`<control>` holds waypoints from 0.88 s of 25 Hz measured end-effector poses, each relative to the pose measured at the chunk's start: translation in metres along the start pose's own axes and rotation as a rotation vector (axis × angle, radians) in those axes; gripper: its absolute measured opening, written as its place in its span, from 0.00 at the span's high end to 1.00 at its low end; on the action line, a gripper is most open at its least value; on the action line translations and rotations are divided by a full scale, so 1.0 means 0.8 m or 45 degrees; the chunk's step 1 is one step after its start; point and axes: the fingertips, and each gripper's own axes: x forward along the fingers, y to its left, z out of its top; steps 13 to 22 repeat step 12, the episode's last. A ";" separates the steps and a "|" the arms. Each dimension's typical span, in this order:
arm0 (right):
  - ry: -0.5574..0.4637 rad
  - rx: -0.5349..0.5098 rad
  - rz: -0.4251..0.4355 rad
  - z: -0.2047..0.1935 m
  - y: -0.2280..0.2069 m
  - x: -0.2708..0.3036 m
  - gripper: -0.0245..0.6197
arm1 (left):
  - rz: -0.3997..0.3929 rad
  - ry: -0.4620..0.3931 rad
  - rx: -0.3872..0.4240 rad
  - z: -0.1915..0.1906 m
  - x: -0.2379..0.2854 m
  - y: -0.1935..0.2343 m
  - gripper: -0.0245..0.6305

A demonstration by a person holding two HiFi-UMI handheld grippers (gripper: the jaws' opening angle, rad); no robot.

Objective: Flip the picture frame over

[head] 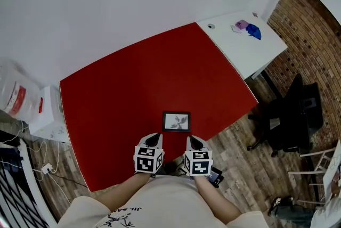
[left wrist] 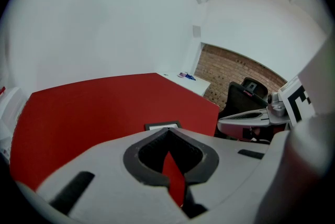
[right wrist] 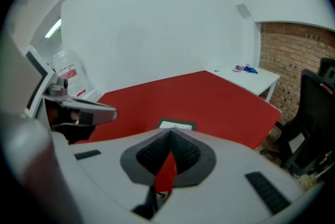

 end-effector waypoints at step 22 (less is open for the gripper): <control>0.013 -0.003 0.011 -0.009 -0.001 -0.010 0.96 | 0.001 0.012 -0.009 -0.006 -0.005 -0.006 0.96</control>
